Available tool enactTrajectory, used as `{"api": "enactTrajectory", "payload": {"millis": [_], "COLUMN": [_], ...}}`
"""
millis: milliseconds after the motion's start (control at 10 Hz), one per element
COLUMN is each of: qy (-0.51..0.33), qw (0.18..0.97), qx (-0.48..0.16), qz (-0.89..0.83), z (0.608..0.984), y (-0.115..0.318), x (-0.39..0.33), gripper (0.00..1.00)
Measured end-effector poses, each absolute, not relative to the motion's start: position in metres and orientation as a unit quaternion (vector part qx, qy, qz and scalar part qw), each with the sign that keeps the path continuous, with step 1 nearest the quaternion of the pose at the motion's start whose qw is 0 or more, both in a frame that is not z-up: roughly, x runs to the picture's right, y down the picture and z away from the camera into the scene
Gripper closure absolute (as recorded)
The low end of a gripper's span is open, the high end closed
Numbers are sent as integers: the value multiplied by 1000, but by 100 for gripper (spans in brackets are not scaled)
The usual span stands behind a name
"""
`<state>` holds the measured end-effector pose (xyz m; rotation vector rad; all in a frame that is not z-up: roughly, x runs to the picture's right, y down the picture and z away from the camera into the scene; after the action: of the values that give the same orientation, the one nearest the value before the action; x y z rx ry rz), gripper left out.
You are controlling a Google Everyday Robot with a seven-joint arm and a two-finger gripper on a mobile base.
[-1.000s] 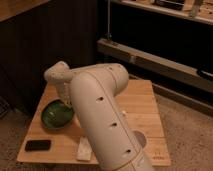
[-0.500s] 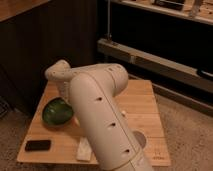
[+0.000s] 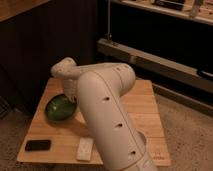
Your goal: Drag the ceramic bowl in a circle
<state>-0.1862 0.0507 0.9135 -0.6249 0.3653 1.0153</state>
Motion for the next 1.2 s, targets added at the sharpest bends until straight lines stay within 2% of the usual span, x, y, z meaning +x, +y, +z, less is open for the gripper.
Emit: {"api": "enactTrajectory", "payload": {"millis": [400,900,1200], "qy": [152,157,117], "qw": [760,707,692], "qx": [-288,-280,-271], "qz": [563,630,659], "z": [931,937,936], "y": [18,14,11], "x": [-149,-100,-80], "gripper": [100,100,100]}}
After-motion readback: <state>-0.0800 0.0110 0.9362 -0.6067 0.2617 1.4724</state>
